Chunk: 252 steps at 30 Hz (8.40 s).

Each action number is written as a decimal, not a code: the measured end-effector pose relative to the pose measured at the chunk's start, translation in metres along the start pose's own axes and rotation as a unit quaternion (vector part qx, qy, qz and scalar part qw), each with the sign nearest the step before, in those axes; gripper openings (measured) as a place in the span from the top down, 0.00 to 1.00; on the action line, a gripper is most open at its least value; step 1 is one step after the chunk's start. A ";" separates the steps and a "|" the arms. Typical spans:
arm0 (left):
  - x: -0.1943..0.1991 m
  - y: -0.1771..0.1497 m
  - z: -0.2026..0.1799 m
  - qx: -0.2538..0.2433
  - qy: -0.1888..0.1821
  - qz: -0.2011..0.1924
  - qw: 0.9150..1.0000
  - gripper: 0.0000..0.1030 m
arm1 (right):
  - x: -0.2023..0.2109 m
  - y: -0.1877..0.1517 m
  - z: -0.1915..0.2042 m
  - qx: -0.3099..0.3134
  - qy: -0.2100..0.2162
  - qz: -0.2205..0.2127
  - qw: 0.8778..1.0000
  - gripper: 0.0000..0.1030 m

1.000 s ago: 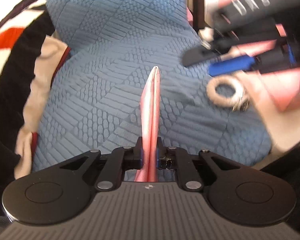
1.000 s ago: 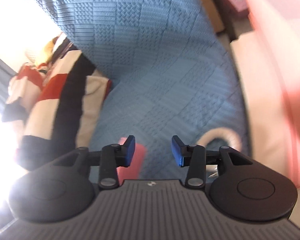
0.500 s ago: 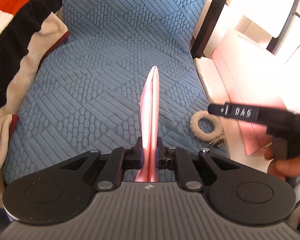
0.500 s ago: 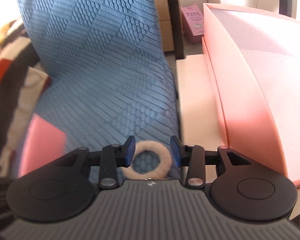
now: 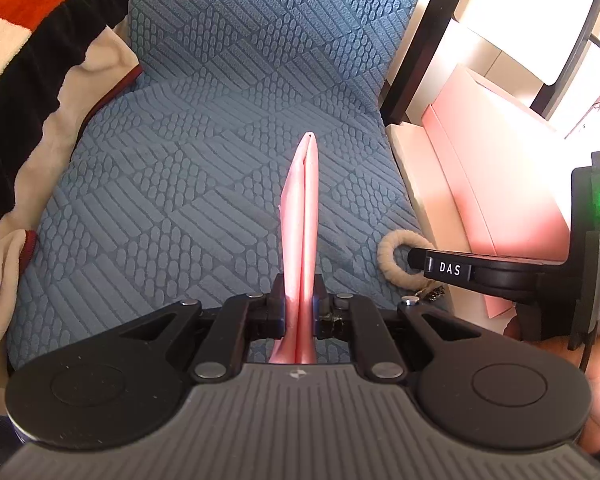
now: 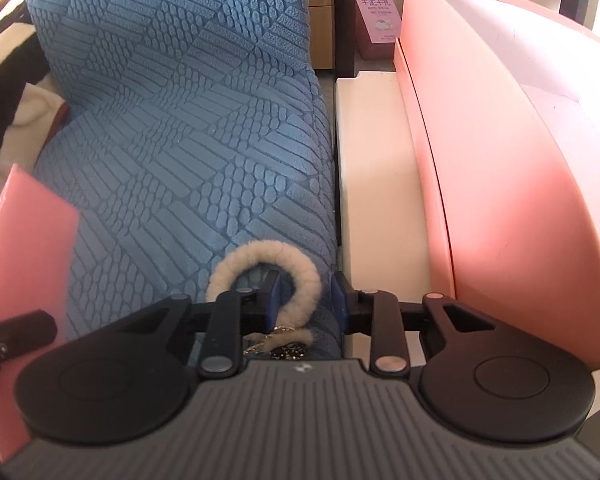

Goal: Organize objects
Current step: 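Grasp the white fluffy hair tie on the cushion with the right gripper, then bring the hair tie onto the pink strip with the right gripper while the left gripper holds it, then slide the hair tie down over the pink strip with the right gripper while the left holds, then push the hair tie further along the pink strip toward the left gripper's fingers, then grasp the tied pink strip with the right gripper while the left gripper releases it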

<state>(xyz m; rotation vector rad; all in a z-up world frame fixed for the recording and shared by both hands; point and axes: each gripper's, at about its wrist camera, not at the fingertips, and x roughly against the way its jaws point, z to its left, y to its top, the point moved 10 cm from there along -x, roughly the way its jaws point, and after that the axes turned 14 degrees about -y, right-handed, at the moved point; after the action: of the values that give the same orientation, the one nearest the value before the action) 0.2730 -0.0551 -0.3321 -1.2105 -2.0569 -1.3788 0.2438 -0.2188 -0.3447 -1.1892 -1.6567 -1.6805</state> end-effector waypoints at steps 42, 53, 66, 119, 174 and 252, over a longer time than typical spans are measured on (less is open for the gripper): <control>0.041 0.021 -0.051 -0.114 -0.047 -0.094 0.988 0.87 | 0.158 0.079 0.043 -0.111 0.184 -0.022 0.976 0.89; 0.050 0.025 -0.055 -0.122 -0.055 -0.114 0.984 0.87 | 0.163 0.092 0.048 -0.121 0.177 -0.030 0.976 0.87; 0.050 0.025 -0.056 -0.118 -0.060 -0.118 0.984 0.87 | 0.166 0.092 0.050 -0.138 0.180 -0.030 0.973 0.80; 0.033 -0.010 -0.108 -0.342 0.021 -0.083 0.936 0.92 | 0.100 0.051 0.014 -0.167 0.164 0.162 0.959 0.75; 0.053 0.010 -0.131 -0.383 0.029 -0.185 0.904 0.93 | 0.127 0.068 0.004 -0.177 0.167 0.110 0.964 0.81; 0.032 0.004 -0.105 -0.316 0.022 -0.131 0.939 0.86 | 0.169 0.085 -0.049 -0.237 0.183 0.088 0.950 0.82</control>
<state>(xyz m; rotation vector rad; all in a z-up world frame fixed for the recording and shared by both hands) 0.2435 -0.1331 -0.2601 -1.1317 -1.8440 -2.2907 0.2190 -0.2402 -0.1520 -1.0995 -0.9248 -2.0932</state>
